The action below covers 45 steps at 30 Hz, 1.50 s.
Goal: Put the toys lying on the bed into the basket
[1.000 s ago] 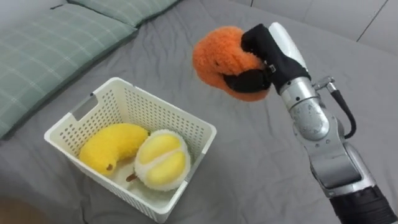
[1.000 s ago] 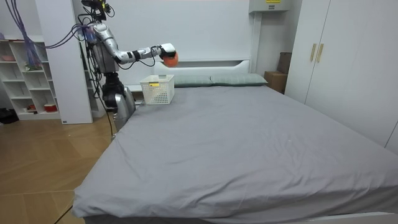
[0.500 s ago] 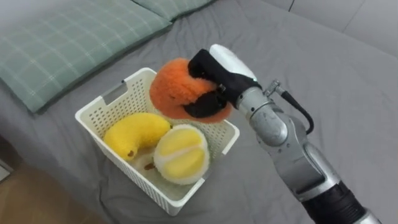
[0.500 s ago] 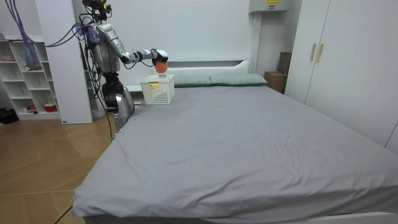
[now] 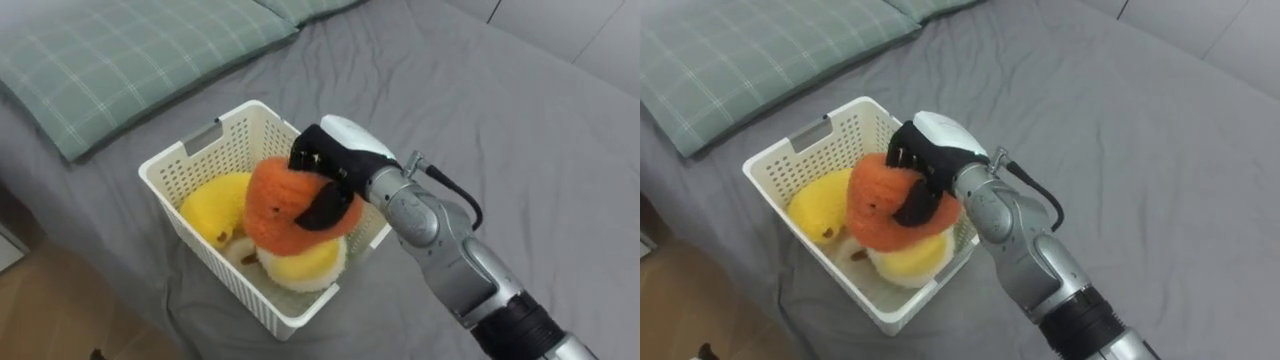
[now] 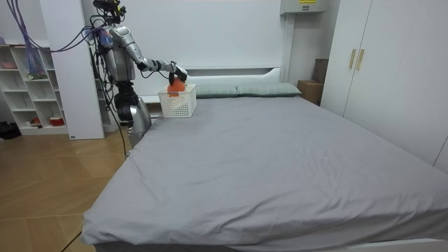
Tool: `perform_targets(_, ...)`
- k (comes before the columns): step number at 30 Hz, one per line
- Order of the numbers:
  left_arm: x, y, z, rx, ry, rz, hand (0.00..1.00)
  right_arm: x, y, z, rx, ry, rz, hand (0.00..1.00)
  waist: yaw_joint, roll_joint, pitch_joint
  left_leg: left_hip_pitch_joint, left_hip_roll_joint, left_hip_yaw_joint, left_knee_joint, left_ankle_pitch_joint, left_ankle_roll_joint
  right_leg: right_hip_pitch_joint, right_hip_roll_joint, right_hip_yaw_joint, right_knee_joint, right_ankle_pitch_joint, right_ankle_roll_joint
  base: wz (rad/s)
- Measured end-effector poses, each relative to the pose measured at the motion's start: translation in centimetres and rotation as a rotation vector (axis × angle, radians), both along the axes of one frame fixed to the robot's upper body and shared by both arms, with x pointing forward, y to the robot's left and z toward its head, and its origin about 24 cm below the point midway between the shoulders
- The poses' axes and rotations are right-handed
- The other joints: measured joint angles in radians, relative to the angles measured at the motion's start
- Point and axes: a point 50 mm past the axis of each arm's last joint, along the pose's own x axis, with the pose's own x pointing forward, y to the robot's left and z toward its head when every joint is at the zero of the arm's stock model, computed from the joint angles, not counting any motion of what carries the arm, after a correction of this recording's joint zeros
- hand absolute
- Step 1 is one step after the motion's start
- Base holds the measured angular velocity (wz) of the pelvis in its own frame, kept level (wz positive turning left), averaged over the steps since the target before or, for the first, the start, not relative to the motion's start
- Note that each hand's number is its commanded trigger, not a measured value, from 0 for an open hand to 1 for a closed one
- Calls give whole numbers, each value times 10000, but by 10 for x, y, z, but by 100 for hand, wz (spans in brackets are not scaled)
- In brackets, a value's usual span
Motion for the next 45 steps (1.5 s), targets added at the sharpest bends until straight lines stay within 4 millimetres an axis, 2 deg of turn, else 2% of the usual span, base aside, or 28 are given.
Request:
perform_targets(5, 3, 0, 1, -16, -67, -58, 0, 0, -3, -10, -325, 411, -6, 0, -7, -4, -3, -34, 1, 21, 0, 1, 1, -53, -4, -6, 0, 0, 0, -1)
perform_targets(24, -3, 0, -1, 99, 191, -114, 0, 0, -10, -11, -552, 412, -37, 0, -30, 20, 12, 53, 14, 121, -24, 5, 7, -6, 4, 100, -7, -1, 1, 0)
perform_targets(39, -4, 1, -2, 171, 192, -83, 0, 1, -11, -9, -451, 310, -25, 0, -70, -5, -12, 55, 15, 145, -27, 7, 10, -14, 7, 239, -8, 0, 0, 0)
perform_targets(45, -6, 1, -2, 233, 308, -12, 0, 5, -17, -3, -32, 143, -402, 0, -349, -24, -34, 63, 6, 142, 0, 8, 12, 14, 6, 264, -14, 0, 0, 1)
